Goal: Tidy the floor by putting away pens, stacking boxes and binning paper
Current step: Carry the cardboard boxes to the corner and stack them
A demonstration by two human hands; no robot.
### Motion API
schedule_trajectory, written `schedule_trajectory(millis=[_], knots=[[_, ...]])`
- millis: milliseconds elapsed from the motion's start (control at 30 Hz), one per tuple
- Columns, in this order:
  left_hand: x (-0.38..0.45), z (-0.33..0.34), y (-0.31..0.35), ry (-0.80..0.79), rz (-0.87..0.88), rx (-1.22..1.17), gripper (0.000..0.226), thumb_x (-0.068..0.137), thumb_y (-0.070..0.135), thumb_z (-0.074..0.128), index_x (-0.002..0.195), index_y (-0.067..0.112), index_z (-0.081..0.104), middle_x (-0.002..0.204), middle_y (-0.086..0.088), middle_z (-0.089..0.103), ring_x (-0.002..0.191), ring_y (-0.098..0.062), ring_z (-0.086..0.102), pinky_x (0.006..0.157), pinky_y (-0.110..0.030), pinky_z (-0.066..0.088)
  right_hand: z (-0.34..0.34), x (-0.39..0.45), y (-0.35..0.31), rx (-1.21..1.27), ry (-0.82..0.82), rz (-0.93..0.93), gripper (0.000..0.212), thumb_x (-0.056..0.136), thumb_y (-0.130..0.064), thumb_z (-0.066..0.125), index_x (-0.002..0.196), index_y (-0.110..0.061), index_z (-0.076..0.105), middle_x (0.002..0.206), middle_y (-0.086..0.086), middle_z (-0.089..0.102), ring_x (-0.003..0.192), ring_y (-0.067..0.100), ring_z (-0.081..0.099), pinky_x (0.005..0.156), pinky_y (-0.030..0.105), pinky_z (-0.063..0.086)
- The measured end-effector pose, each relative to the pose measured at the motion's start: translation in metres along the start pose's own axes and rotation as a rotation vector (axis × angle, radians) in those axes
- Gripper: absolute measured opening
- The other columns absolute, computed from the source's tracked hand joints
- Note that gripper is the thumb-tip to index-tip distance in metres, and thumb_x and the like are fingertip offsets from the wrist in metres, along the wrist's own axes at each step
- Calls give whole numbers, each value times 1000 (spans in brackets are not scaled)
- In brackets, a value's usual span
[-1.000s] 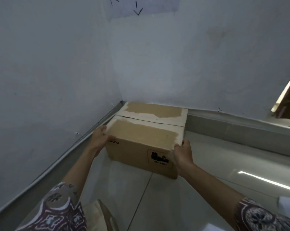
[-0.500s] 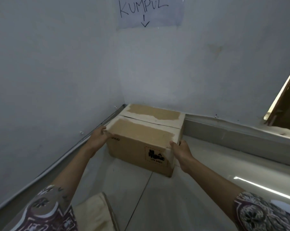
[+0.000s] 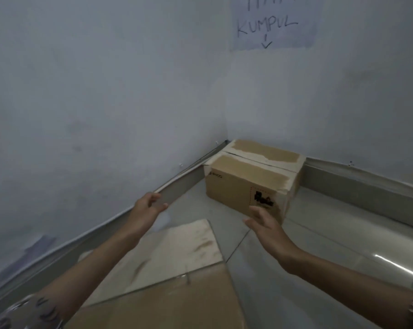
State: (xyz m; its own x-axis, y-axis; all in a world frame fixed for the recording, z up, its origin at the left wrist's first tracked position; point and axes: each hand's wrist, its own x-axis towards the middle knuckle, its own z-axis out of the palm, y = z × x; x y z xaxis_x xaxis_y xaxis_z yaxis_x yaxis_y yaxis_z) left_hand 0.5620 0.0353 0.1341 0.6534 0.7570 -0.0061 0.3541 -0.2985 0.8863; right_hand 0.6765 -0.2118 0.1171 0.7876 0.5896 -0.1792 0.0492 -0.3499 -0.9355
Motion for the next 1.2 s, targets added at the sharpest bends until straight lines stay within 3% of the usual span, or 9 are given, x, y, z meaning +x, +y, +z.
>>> schedule_trajectory(millis=[167, 367, 533, 600, 767, 933, 1100, 1200], knots=[[-54, -53, -20, 32, -40, 25, 19, 87, 13, 59, 106, 15, 56, 127, -12, 54, 122, -27, 49, 95, -34, 39, 31, -31, 14, -34, -133, 20, 53, 94, -39, 47, 141, -23, 31, 151, -2, 29, 139, 13, 28, 105, 29, 28], [-121, -101, -55, 120, -160, 139, 35, 89, 16, 57, 124, 13, 49, 138, -8, 43, 126, -22, 42, 92, -27, 33, 57, -64, 26, -140, -224, 75, 56, 95, -40, 43, 144, -19, 26, 150, 3, 32, 134, 20, 34, 100, 29, 30], [-162, -115, -77, 62, -276, 129, 44, 93, 23, 52, 133, 13, 37, 138, -8, 40, 117, -22, 45, 88, -32, 37, 67, -86, 26, -74, -278, 133, 47, 96, -37, 40, 140, -22, 33, 141, 3, 43, 105, 16, 47, 88, 29, 36], [-170, -115, -82, 61, -305, 108, 41, 93, 24, 50, 131, 13, 38, 132, -8, 45, 107, -19, 46, 83, -31, 38, 69, -88, 27, -66, -279, 144, 48, 97, -38, 39, 141, -23, 31, 141, 4, 43, 106, 18, 47, 89, 29, 36], [-183, -110, -92, 19, -370, 13, 45, 93, 20, 48, 135, 14, 31, 120, -2, 45, 103, -18, 48, 80, -29, 41, 74, -92, 28, -64, -250, 154, 49, 97, -33, 40, 142, -20, 28, 143, 6, 41, 111, 20, 47, 91, 29, 36], [-187, -114, -101, 32, -487, -80, 42, 91, 21, 53, 129, 8, 42, 126, -11, 53, 105, -25, 55, 83, -35, 46, 78, -91, 32, -65, -227, 164, 48, 98, -30, 39, 143, -19, 27, 144, 7, 40, 123, 26, 45, 98, 33, 35], [-185, -114, -105, -15, -486, -143, 35, 93, 15, 50, 126, 7, 44, 119, -10, 55, 100, -24, 57, 83, -34, 47, 77, -90, 32, 9, -244, 170, 45, 98, -25, 39, 142, -21, 28, 141, 7, 42, 111, 22, 48, 100, 38, 40], [-181, -119, -104, -21, -475, -125, 37, 92, 15, 51, 128, 7, 45, 123, -11, 55, 107, -26, 57, 91, -39, 48, 76, -89, 29, 59, -255, 171, 44, 99, -22, 38, 142, -22, 28, 139, 5, 42, 110, 21, 48, 101, 38, 40]])
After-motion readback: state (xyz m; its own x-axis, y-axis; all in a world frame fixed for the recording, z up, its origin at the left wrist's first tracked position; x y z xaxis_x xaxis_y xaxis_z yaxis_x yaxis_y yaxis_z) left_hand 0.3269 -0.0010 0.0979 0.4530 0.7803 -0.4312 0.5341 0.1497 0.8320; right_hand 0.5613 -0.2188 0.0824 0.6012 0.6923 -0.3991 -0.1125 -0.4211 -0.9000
